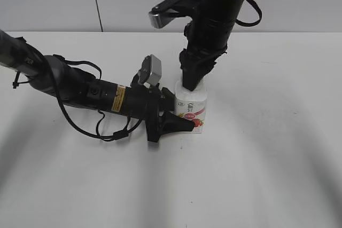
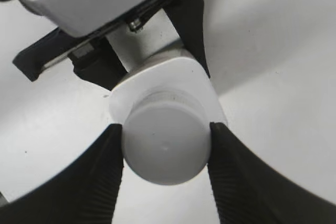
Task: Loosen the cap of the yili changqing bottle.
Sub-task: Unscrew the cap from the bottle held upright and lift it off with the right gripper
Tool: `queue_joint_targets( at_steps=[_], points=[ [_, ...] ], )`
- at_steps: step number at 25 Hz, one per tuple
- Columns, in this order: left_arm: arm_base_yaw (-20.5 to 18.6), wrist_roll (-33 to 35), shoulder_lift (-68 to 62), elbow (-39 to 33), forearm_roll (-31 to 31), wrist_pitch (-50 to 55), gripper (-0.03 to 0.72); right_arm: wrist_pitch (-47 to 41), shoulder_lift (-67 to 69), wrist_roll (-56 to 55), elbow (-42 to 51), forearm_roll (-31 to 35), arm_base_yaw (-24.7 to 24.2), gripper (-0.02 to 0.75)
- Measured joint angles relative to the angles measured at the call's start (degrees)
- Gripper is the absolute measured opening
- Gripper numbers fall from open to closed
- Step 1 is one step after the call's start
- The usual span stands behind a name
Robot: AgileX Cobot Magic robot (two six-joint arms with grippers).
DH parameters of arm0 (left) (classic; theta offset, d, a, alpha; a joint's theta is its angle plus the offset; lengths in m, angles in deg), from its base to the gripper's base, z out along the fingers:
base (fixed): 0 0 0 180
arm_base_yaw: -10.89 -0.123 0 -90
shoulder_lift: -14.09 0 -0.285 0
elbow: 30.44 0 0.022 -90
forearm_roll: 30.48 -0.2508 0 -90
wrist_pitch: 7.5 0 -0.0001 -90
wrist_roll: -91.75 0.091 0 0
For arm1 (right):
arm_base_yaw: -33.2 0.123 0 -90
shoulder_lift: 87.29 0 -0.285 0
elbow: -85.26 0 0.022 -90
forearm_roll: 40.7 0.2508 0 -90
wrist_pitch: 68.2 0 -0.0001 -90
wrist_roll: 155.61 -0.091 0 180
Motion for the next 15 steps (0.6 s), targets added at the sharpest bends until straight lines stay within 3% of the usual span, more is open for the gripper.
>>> queue_joint_targets(
  at_steps=[15],
  points=[
    [0.00,0.00,0.00,0.00,-0.90,-0.01,0.394,0.00,0.00,21.77,0.00,-0.06,0.00,0.393]
  ],
)
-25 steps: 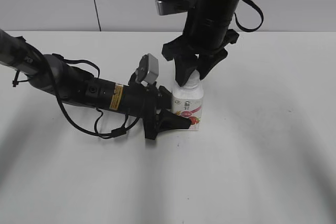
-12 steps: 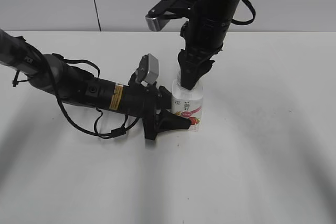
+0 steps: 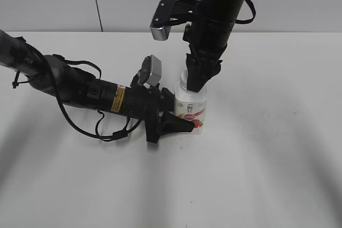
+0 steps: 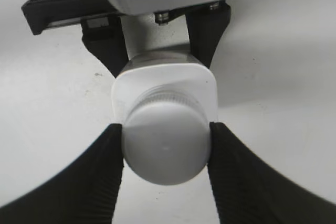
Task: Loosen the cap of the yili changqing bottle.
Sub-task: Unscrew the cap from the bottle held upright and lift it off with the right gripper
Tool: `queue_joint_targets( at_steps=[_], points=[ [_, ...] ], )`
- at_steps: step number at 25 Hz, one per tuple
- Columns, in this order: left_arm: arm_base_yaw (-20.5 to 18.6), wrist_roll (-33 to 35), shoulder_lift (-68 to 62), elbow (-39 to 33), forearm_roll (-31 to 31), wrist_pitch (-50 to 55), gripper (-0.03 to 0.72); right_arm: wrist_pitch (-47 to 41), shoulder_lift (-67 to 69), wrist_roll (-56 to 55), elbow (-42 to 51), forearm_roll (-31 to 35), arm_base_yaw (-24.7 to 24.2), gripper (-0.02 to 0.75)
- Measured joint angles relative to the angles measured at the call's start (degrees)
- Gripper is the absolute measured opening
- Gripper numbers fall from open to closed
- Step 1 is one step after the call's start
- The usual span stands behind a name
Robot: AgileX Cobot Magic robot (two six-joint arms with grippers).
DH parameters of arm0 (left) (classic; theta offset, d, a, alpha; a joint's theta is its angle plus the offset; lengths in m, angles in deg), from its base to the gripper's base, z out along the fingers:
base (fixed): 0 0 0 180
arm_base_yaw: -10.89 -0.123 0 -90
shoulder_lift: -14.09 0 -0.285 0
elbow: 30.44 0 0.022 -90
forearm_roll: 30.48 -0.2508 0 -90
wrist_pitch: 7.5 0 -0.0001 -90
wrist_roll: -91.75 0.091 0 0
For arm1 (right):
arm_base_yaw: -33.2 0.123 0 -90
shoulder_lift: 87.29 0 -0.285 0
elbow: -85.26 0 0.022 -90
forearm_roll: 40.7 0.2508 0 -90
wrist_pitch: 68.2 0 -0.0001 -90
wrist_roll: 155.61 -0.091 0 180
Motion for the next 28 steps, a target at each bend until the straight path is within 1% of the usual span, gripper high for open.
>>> queue_joint_targets(
  at_steps=[6,9,23,28],
  points=[
    [0.00,0.00,0.00,0.00,-0.11,-0.05,0.394,0.00,0.00,7.30,0.00,0.00,0.00,0.393],
    [0.00,0.00,0.00,0.00,-0.17,-0.05,0.394,0.00,0.00,8.51,0.00,0.06,0.00,0.393],
    [0.00,0.00,0.00,0.00,-0.17,-0.11,0.394,0.00,-1.11,6.18,0.00,0.29,0.00,0.393],
    [0.00,0.00,0.00,0.00,-0.17,-0.17,0.394,0.00,-2.73,3.06,0.00,0.40,0.00,0.393]
  ],
)
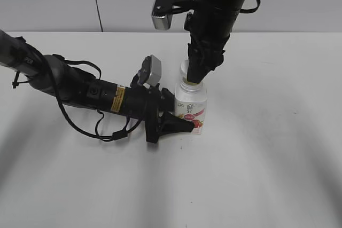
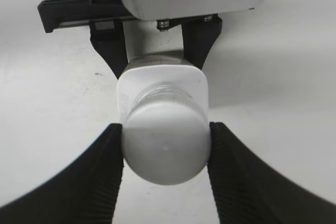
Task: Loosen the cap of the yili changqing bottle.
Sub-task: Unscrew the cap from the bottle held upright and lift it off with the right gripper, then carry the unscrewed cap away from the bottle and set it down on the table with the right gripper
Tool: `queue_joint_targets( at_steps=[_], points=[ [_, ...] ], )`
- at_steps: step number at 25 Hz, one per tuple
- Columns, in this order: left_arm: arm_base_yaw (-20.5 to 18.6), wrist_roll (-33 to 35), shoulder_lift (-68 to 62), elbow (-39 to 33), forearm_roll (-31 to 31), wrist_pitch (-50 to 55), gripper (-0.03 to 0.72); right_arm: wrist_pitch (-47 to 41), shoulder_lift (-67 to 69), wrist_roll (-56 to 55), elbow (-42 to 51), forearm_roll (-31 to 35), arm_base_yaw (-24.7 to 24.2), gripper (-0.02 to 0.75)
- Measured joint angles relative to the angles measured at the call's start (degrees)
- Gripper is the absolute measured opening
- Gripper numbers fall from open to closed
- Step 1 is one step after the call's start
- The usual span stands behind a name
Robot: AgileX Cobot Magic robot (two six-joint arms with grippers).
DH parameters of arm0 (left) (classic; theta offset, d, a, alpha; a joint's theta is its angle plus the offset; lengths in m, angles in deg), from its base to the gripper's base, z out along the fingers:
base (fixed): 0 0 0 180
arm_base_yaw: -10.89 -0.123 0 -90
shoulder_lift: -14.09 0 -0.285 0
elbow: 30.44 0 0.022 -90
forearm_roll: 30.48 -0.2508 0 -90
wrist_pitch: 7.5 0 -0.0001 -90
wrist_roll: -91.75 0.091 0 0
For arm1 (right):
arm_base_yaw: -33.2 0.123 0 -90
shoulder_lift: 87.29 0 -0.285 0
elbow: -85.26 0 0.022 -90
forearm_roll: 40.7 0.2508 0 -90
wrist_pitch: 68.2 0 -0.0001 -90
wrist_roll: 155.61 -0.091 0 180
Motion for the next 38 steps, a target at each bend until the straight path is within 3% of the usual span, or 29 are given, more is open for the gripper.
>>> queue_joint_targets(
  at_steps=[9,16,19,33,38],
  points=[
    [0.00,0.00,0.00,0.00,-0.06,-0.25,0.394,0.00,-2.29,-21.60,0.00,-3.92,-1.69,0.393],
    [0.00,-0.10,0.00,0.00,-0.23,-0.41,0.394,0.30,-2.31,-41.58,0.25,-4.36,-11.91,0.393],
    [0.00,-0.15,0.00,0.00,-0.23,-0.46,0.394,4.37,-2.43,-46.55,2.71,-4.54,-17.03,0.393],
    [0.00,-0.15,0.00,0.00,-0.23,-0.56,0.394,21.64,-2.85,-51.37,28.15,-1.23,-31.98,0.391],
    [0.00,-0.15,0.00,0.00,-0.23,-0.56,0.394,25.72,-3.10,-51.37,33.23,-2.17,-34.12,0.391]
  ],
)
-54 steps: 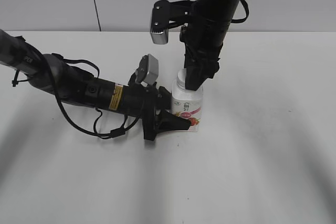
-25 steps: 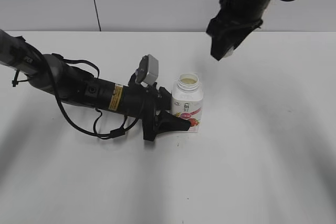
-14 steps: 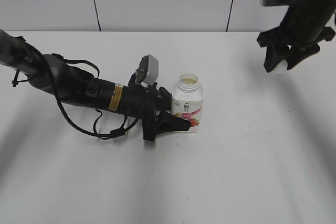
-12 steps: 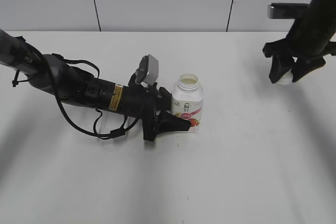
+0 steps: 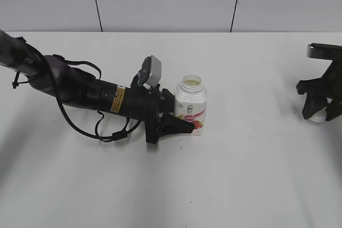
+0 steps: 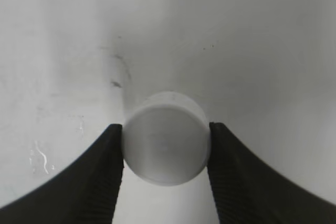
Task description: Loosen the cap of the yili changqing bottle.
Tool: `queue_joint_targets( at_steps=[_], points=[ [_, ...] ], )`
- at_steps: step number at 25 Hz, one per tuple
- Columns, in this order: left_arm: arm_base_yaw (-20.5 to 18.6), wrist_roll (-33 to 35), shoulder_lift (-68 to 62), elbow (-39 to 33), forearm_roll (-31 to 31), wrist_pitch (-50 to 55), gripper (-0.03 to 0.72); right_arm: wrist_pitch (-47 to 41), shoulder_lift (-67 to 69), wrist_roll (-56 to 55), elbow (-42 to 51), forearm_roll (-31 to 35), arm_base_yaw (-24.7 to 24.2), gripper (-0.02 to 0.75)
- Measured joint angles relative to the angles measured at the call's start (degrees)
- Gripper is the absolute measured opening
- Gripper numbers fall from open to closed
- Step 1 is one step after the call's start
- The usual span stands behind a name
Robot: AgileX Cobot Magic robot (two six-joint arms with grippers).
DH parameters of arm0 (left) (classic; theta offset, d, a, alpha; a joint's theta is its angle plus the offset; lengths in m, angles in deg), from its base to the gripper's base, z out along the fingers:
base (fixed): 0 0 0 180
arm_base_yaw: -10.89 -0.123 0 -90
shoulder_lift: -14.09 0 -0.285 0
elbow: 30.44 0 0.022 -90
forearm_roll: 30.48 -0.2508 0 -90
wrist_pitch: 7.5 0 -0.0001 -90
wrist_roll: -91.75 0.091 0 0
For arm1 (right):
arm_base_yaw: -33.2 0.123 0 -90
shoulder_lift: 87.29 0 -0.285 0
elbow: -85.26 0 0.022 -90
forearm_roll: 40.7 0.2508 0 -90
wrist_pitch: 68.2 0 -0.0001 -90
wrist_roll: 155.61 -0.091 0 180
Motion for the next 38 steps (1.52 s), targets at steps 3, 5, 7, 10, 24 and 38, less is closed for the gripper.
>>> queue_joint_targets(
  at_steps=[3,5,7,10,24,38],
  points=[
    [0.00,0.00,0.00,0.00,0.00,-0.02,0.394,2.13,0.00,0.00,1.22,-0.65,-0.04,0.391],
    [0.00,0.00,0.00,0.00,0.06,-0.02,0.394,2.59,0.00,0.00,1.34,-0.88,-0.04,0.391],
    [0.00,0.00,0.00,0.00,0.06,-0.02,0.394,2.88,0.00,0.06,1.34,-1.02,-0.04,0.391],
    [0.00,0.00,0.00,0.00,0.06,-0.06,0.394,2.89,0.00,0.06,1.34,-1.25,-0.04,0.391],
    [0.00,0.00,0.00,0.00,0.06,-0.06,0.394,3.04,0.00,0.00,1.34,-1.26,-0.04,0.556],
    [0.00,-0.04,0.00,0.00,0.55,-0.06,0.429,1.93,0.00,-0.07,1.04,1.47,-0.04,0.558]
  ],
)
